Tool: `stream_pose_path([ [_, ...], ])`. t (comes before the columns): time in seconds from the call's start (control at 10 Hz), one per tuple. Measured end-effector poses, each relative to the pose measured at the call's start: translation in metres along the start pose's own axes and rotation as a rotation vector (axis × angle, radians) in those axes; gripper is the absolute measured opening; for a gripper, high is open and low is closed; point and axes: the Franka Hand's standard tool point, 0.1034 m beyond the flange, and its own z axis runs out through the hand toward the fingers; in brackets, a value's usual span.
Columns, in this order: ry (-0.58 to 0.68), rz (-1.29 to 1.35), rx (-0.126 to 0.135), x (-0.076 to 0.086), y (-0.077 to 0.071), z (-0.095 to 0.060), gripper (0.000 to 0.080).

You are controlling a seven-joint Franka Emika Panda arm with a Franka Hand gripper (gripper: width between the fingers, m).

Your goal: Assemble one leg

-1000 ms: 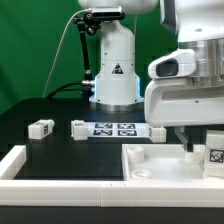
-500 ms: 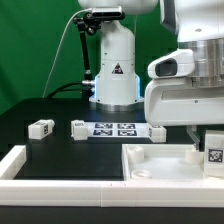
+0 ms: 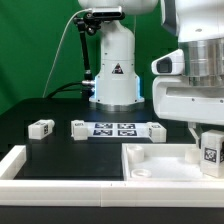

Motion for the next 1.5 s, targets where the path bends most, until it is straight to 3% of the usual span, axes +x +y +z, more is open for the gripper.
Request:
stream_pose_path([
  [0.2,-0.01,0.267,0.027,-0.001,-0.002,0.001,0.0292],
  [0.5,-0.013,0.696,0.03,-0.004,-0.004,0.0,0.0292],
  [0.7,-0.026,0.799,0.028,-0.003,-0.005,0.0,0.0292],
  [0.8,-0.028,0.787,0.028,-0.004,-0.005,0.0,0.0374],
  [0.9,-0.028,0.735,0.024,-0.005,-0.005,0.0,0.0578],
  [1.0,-0.034,0.71,0.013,-0.007,-0.005,0.0,0.0578],
  [1.1,-0.033,0.632,0.003,-0.008,-0.004,0.0,0.063],
  [1.5,-0.008,0.045,-0.041,-0.01,-0.004,0.001,0.0649],
])
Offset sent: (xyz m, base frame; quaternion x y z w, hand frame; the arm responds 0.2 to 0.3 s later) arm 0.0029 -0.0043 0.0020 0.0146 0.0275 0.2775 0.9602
